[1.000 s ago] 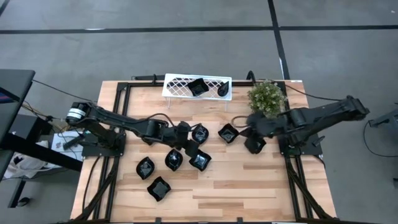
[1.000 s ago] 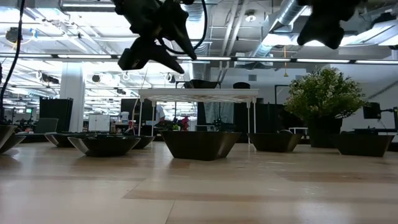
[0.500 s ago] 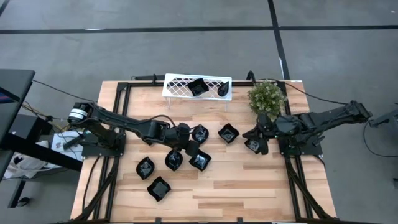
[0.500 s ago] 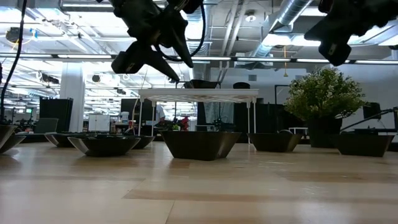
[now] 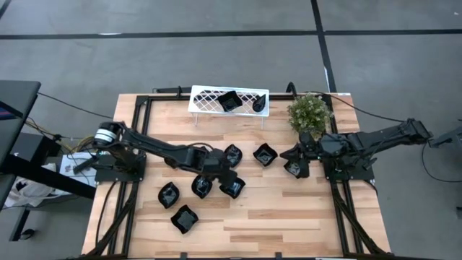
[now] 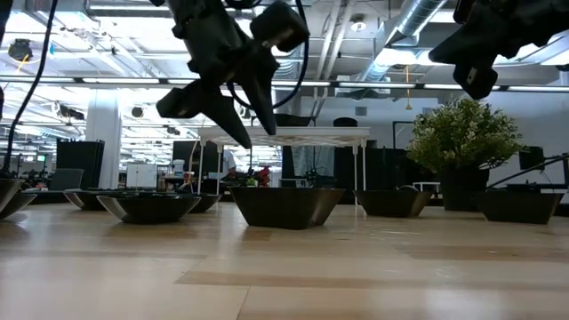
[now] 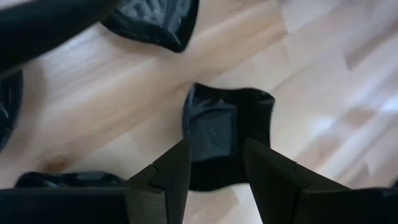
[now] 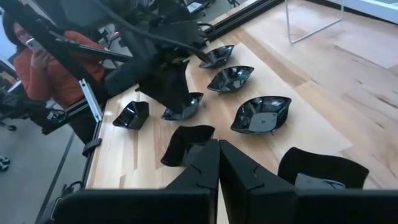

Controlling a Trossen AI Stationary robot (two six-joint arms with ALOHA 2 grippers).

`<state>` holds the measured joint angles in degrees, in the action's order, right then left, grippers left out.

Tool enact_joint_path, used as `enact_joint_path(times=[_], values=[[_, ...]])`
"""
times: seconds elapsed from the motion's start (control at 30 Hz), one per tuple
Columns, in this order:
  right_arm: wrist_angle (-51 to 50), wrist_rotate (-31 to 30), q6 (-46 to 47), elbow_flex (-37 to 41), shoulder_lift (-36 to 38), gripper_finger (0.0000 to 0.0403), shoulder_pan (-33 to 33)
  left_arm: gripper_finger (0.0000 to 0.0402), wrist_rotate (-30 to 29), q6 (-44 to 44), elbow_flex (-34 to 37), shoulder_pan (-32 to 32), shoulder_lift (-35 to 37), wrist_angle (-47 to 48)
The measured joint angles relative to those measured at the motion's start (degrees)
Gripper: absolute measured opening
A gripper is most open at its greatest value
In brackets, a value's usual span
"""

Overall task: Pick & Place Mini shaped plates
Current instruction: Stack the black distorted square plate on top of the black distorted square plate on the shelf

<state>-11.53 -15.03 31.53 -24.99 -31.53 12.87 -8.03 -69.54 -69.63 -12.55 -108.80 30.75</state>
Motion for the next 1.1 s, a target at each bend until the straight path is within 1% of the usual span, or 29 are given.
enact_joint_path(times=[0.2, 0.63, 1.1], values=[[0.0, 0.0, 0.0, 0.0, 0.0, 0.0001, -1.0, 0.0150, -0.7, 0.0, -1.4, -0.3, -3.7, 1.8], [-0.4, 0.0, -0.5, 0.0, 0.0, 0.0001, -1.0, 0.0150, -0.5, -0.2, -1.8, -2.2, -4.7, 2.4], [-0.2, 0.0, -0.5, 0.0, 0.0, 0.0002, -1.0, 0.0150, 0.3, 0.2, -2.8, -1.7, -7.4, 2.2]])
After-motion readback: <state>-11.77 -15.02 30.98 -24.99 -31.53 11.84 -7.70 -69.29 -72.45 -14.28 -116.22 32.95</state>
